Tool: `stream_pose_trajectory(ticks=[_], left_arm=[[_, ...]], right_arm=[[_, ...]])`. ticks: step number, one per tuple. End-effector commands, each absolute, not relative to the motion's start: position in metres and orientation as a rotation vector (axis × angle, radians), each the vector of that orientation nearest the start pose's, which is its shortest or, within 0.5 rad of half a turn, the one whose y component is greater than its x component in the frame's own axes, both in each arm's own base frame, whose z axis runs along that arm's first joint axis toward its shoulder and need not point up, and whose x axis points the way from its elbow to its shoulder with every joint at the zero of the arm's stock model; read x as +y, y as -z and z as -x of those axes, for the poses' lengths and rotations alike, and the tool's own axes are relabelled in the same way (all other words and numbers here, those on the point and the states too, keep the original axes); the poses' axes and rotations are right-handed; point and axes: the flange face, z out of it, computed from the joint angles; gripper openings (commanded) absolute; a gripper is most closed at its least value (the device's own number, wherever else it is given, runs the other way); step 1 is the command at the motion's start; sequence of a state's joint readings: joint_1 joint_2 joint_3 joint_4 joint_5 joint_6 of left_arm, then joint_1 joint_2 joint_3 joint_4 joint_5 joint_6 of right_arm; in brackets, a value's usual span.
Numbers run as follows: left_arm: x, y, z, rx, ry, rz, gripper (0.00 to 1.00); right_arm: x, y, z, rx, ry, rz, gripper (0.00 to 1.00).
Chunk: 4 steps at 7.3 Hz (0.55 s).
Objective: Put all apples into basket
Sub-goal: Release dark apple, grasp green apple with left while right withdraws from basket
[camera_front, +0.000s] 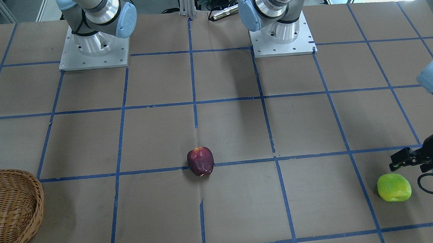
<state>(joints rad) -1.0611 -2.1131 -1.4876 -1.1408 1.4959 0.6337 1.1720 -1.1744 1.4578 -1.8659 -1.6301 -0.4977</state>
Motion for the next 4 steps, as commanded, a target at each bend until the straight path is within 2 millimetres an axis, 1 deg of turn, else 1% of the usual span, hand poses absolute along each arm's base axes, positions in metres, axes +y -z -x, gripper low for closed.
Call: stream_pose_trajectory(ticks=[1, 2, 3, 4], left_arm=[[-0.661, -0.24, -0.2, 3.237, 0.006, -0.193, 1.0], [-0.668, -0.231, -0.203, 3.228, 0.045, -0.123, 1.0], [-0.674, -0.22, -0.191, 3.233, 0.043, -0.041, 1.0], [-0.687, -0.207, -0.165, 3.276, 0.085, -0.066, 1.0]], right_arm=[[-0.636, -0.371, -0.048, 3.108, -0.014, 0.248, 1.0], [-0.627, -0.363, -0.127, 3.084, -0.036, 0.18, 1.0], [-0.616, -0.349, -0.185, 3.08, -0.074, 0.103, 1.0], [-0.609, -0.323, -0.231, 3.035, -0.141, 0.119, 1.0]])
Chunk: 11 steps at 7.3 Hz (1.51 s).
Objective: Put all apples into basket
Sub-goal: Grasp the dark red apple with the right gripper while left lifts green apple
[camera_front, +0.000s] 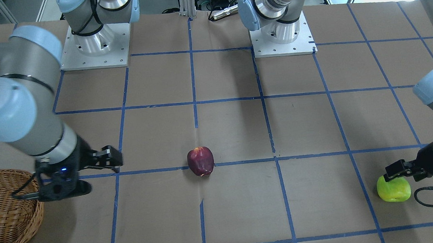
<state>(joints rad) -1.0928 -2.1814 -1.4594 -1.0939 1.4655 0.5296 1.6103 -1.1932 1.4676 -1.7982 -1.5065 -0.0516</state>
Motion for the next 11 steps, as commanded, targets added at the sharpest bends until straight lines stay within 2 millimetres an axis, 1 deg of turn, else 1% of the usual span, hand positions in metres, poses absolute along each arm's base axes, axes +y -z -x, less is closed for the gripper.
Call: stream_pose_trajectory(ticks=[1, 2, 3, 4, 5, 6, 7, 8, 9, 10, 11], left_arm=[[-0.69, -0.194, -0.167, 3.256, 0.15, -0.115, 1.0], [-0.69, -0.191, -0.172, 3.241, 0.155, -0.116, 0.79], [-0.687, -0.194, -0.176, 3.207, 0.109, -0.108, 0.01], [-0.688, -0.219, -0.17, 3.17, 0.084, -0.12, 0.0], [-0.684, -0.248, -0.16, 3.186, 0.031, -0.088, 0.0], [-0.67, -0.26, -0.137, 3.263, 0.001, -0.083, 0.0], [-0.665, -0.272, -0.091, 3.383, 0.08, 0.003, 0.0], [-0.671, -0.277, -0.034, 3.389, 0.071, 0.088, 0.0], [-0.678, -0.281, 0.019, 3.361, 0.143, 0.016, 0.0], [-0.673, -0.256, 0.036, 3.342, 0.077, -0.006, 0.0], [-0.668, -0.26, 0.038, 3.302, 0.067, 0.016, 0.0]], right_arm=[[-0.603, -0.307, -0.269, 3.027, -0.152, 0.127, 1.0], [-0.6, -0.289, -0.294, 3.029, -0.145, 0.13, 1.0], [-0.592, -0.275, -0.315, 3.022, -0.184, 0.173, 1.0], [-0.587, -0.255, -0.333, 3.004, -0.233, 0.204, 1.0], [-0.587, -0.244, -0.337, 3.004, -0.25, 0.215, 1.0], [-0.585, -0.232, -0.342, 3.004, -0.276, 0.225, 1.0], [-0.583, -0.224, -0.35, 2.966, -0.309, 0.222, 1.0], [-0.581, -0.214, -0.355, 2.958, -0.333, 0.222, 1.0], [-0.581, -0.201, -0.355, 2.961, -0.359, 0.222, 1.0], [-0.581, -0.192, -0.354, 2.962, -0.373, 0.223, 1.0], [-0.583, -0.188, -0.355, 2.964, -0.314, 0.228, 0.98]])
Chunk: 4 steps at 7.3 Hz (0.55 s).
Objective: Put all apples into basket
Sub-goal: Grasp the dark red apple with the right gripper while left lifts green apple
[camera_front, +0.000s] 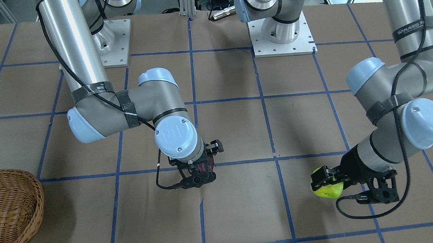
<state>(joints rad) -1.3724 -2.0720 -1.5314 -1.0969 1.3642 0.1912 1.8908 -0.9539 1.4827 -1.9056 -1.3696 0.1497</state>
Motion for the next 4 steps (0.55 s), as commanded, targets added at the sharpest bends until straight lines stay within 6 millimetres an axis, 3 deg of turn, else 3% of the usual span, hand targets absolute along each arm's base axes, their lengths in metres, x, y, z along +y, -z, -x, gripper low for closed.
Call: stream_pose_trajectory(ticks=[1, 2, 3, 4], left_arm=[[-0.661, -0.264, 0.045, 3.303, 0.06, 0.014, 0.0], [-0.657, -0.261, 0.051, 3.305, 0.046, 0.07, 0.0], [-0.654, -0.25, 0.062, 3.305, 0.031, 0.098, 0.0], [-0.658, -0.255, 0.06, 3.275, 0.08, 0.181, 0.0]], right_arm=[[-0.581, -0.183, -0.352, 2.963, -0.296, 0.221, 0.45], [-0.587, -0.194, -0.347, 2.968, -0.256, 0.216, 0.0], [-0.589, -0.228, -0.33, 2.971, -0.211, 0.185, 0.0], [-0.59, -0.268, -0.282, 3.024, -0.262, 0.111, 0.0]])
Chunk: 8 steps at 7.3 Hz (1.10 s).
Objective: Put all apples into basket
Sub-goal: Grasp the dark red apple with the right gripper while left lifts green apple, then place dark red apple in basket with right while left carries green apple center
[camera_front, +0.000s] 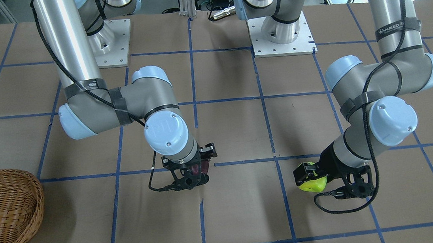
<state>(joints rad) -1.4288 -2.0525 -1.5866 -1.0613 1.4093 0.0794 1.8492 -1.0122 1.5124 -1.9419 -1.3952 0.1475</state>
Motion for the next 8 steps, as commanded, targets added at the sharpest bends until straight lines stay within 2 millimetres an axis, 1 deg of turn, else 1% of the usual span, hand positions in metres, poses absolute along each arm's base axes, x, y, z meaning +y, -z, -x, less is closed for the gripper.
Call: stream_pose_trajectory(ticks=[1, 2, 3, 4, 5, 6, 7, 8], left_arm=[[-0.653, -0.26, 0.073, 3.281, 0.075, 0.174, 0.0], [-0.644, -0.23, 0.108, 3.287, -0.007, 0.207, 0.0], [-0.646, -0.242, 0.159, 3.297, 0.159, 0.293, 0.0], [-0.629, -0.243, 0.236, 3.349, 0.197, 0.232, 0.0], [-0.601, -0.248, 0.31, 3.386, 0.238, 0.294, 0.0], [-0.579, -0.248, 0.339, 3.391, 0.269, 0.333, 0.0], [-0.572, -0.228, 0.338, 3.386, 0.21, 0.363, 0.0], [-0.558, -0.204, 0.335, 3.366, 0.133, 0.376, 0.0]], right_arm=[[-0.599, -0.308, -0.191, 3.074, -0.301, -0.021, 0.0], [-0.605, -0.34, -0.102, 3.067, -0.279, -0.064, 0.0], [-0.613, -0.348, -0.009, 3.146, -0.257, -0.146, 0.0], [-0.616, -0.345, 0.052, 3.157, -0.199, -0.092, 0.0], [-0.623, -0.342, 0.096, 3.189, -0.105, -0.013, 0.0], [-0.632, -0.323, 0.139, 3.211, -0.043, 0.031, 0.0], [-0.64, -0.291, 0.178, 3.224, -0.035, 0.075, 0.0], [-0.641, -0.258, 0.215, 3.219, -0.035, 0.114, 0.0]])
